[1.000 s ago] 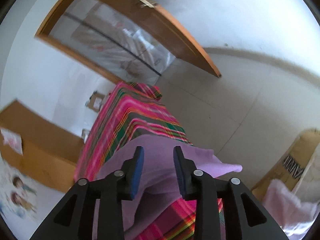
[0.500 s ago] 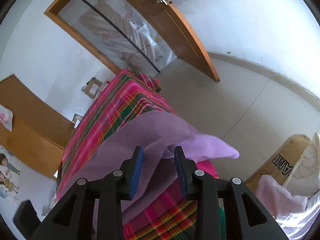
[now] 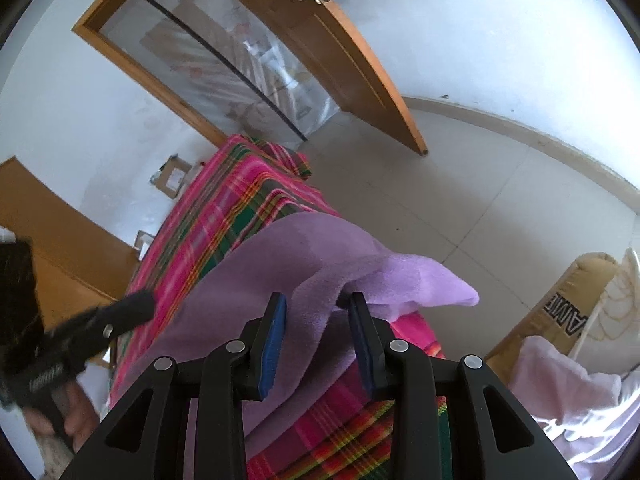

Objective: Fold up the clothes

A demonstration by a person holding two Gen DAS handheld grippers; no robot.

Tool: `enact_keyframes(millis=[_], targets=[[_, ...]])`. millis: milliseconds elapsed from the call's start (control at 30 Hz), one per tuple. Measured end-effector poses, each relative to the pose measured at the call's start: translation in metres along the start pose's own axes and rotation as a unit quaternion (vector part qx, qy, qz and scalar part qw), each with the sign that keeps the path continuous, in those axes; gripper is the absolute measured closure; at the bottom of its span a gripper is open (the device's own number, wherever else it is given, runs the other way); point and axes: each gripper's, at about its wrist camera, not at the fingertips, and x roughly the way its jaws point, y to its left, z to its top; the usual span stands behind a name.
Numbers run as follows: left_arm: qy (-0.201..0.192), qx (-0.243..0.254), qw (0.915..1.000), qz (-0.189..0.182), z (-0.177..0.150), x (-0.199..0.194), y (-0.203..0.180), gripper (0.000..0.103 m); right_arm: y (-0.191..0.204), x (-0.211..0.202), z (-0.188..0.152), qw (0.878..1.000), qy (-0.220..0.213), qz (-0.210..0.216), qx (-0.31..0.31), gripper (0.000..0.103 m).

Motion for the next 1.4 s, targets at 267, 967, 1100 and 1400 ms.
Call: enact_keyframes(millis=[267,967,1100,1400], targets=[[0.026,0.027,0.9973,-0.064,0.039,0.038,0.008,0.077,-0.004,0.001,-0.001,1.0,-0.002,-0.005,0.018,0.069],[0.109,-0.009,0.9831,-0.147,0.048,0.086,0.021,0.093,-0.008,0.001,0.005,0.999,-0.011,-0.006,0.042,0.069],[0.098,-0.032,0.9863,-0.129,0.047,0.088,0.028,0.096,-0.009,0.0,0.007,0.999,-0.013,-0.006,0.043,0.069],[0.106,-0.042,0.9854,-0.126,0.049,0.09,0.041,0.075,-0.011,0.002,0.006,0.999,-0.009,-0.002,0.046,0.069]])
